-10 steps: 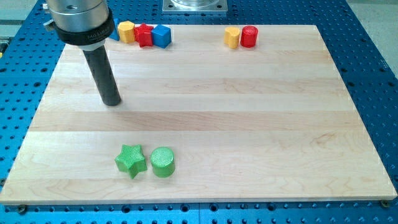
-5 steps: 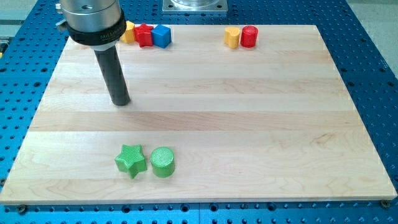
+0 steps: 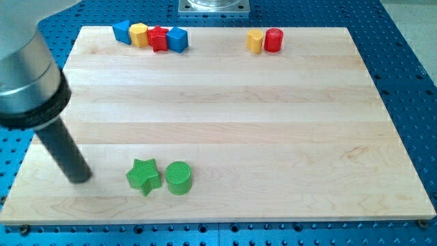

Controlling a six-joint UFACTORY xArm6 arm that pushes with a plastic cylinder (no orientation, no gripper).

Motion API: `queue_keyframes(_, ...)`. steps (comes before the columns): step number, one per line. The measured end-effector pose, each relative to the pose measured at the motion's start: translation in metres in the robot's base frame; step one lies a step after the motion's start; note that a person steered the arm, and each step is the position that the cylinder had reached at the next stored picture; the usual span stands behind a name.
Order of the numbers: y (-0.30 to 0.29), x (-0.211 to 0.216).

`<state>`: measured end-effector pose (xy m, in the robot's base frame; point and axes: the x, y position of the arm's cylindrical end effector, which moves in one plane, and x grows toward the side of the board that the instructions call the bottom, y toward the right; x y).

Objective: Push the green star to the top left of the green circle

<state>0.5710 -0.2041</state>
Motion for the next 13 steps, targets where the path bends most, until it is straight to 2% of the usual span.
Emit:
queue_keyframes(1, 0.044, 0.017)
queue_keyframes(2, 0.096, 0.014)
queue_keyframes(5, 0.092, -0.013)
queue_keyframes(6, 0.130, 0.002)
queue_keyframes(7, 0.195, 0.020)
queue_keyframes(8, 0.200, 0.026)
queue_keyframes(9, 0.163, 0.026)
queue_keyframes(10, 0.086, 0.026)
queue_keyframes(11, 0.056, 0.022)
queue_keyframes(12, 0.083, 0.006)
queue_keyframes(13, 0.146, -0.004)
